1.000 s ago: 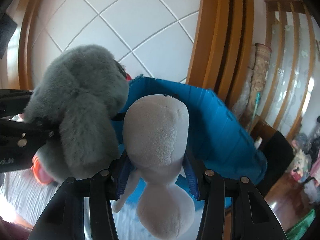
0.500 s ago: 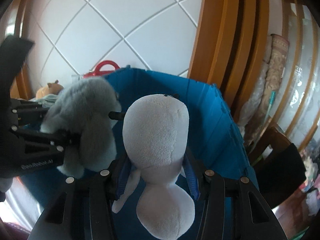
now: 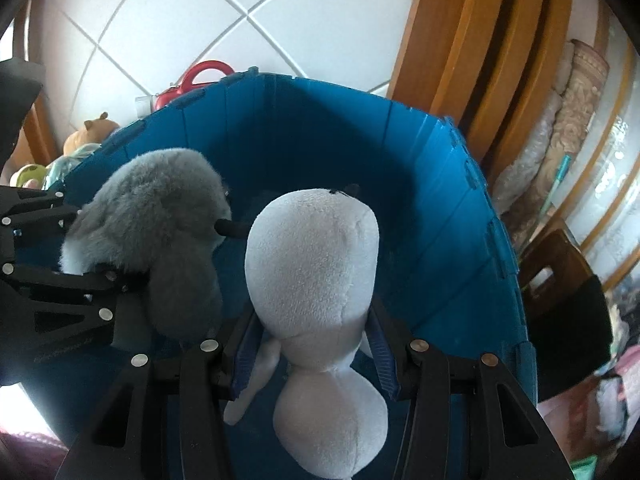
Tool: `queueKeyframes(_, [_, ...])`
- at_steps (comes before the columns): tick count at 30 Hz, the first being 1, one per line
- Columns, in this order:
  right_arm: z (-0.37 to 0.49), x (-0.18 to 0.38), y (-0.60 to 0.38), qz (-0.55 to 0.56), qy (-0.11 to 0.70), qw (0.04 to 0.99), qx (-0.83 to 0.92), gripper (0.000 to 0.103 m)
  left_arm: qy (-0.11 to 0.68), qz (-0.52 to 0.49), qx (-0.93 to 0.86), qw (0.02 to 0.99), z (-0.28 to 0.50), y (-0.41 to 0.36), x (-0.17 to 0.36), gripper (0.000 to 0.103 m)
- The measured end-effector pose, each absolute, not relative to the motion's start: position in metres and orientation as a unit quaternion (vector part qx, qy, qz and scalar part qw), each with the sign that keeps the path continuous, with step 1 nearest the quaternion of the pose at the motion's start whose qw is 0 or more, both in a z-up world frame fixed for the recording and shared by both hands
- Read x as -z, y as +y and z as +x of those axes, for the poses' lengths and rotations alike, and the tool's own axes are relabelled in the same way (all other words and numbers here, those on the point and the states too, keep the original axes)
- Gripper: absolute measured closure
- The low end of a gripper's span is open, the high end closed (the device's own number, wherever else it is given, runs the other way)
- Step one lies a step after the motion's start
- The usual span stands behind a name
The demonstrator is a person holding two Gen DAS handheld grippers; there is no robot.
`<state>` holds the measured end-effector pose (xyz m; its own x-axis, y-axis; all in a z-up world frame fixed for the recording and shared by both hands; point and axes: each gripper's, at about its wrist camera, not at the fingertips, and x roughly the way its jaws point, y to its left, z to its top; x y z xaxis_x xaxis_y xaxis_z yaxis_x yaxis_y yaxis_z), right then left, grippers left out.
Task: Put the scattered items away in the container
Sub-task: 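Lower both plushes into the crate and open both grippers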
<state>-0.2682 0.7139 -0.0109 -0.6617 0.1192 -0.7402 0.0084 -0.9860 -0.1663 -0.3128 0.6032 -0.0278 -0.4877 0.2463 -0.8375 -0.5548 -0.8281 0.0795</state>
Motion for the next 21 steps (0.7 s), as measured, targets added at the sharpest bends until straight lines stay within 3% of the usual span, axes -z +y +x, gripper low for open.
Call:
queueKeyframes(5, [-0.2680, 0.0114, 0.7151, -0.410, -0.076, 0.037, -0.908, 0.051, 0.174, -0.444, -0.848, 0.230, -0.3134, 0.6024, 0.0292, 0.062])
queueKeyframes(7, [-0.2681, 0.0107, 0.7147, -0.409, -0.078, 0.040, -0.908, 0.050, 0.172, -0.445, -0.848, 0.229, -0.3138, 0.6009, 0.0288, 0.053])
queueKeyframes(9, [-0.2687, 0.0102, 0.7155, -0.409, -0.078, 0.042, -0.908, 0.050, 0.170, -0.439, -0.852, 0.229, -0.3129, 0.5995, 0.0262, 0.037])
queueKeyframes(10, [-0.2686, 0.0100, 0.7154, -0.409, -0.078, 0.042, -0.908, 0.050, 0.169, -0.436, -0.853, 0.229, -0.3124, 0.5988, 0.0249, 0.036])
queueKeyframes(21, [-0.2695, 0.0091, 0.7150, -0.410, -0.080, 0.042, -0.908, 0.049, 0.167, -0.432, -0.856, 0.229, -0.3122, 0.5981, 0.0237, 0.036])
